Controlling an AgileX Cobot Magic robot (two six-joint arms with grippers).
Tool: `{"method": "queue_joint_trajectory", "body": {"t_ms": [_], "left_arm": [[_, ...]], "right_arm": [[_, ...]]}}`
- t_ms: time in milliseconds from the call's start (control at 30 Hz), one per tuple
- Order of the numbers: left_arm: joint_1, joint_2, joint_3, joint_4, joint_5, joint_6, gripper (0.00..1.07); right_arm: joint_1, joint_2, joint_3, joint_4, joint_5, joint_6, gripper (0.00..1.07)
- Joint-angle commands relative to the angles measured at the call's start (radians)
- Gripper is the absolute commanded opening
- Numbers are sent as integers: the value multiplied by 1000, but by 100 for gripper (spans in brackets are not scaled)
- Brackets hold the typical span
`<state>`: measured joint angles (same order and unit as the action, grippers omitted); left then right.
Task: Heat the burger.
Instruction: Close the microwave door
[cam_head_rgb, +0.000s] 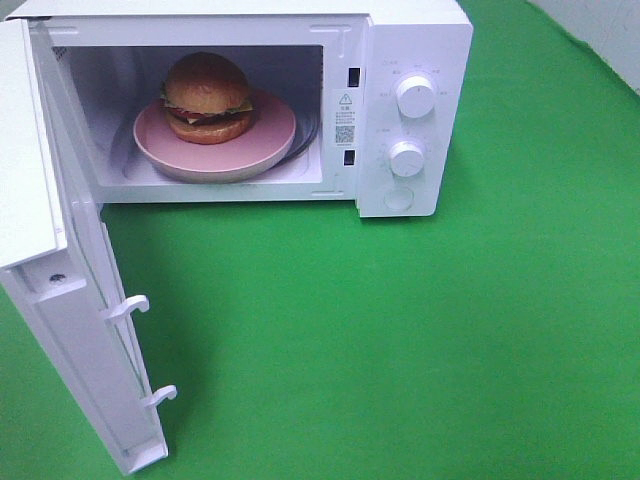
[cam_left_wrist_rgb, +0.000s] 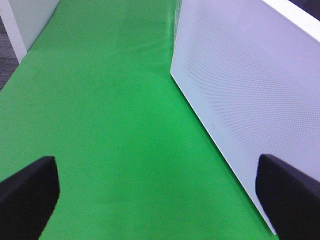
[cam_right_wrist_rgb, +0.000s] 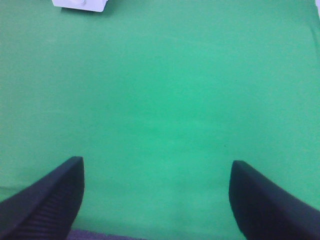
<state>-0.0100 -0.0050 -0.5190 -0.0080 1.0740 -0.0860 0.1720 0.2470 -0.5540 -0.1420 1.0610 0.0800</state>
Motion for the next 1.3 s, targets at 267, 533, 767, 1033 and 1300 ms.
{"method": "queue_joint_trajectory", "body": {"t_ms": [267,533,767,1033,1300], "left_arm": [[3,-6,3,-1,-7,2,100],[3,-6,3,-1,-7,2,100],[3,-6,3,-1,-7,2,100],[3,-4,3,-1,-7,2,100],[3,-4,3,-1,-7,2,100]], "right_arm": [[-7,-114,25,-6,-23,-2,76],[-69,-214,63,42,-104,-2,76],[-103,-281,63,47,-104,-9,76],[-106,-278,63,47,-104,-9,76],[-106,-278,63,47,-104,-9,76]]}}
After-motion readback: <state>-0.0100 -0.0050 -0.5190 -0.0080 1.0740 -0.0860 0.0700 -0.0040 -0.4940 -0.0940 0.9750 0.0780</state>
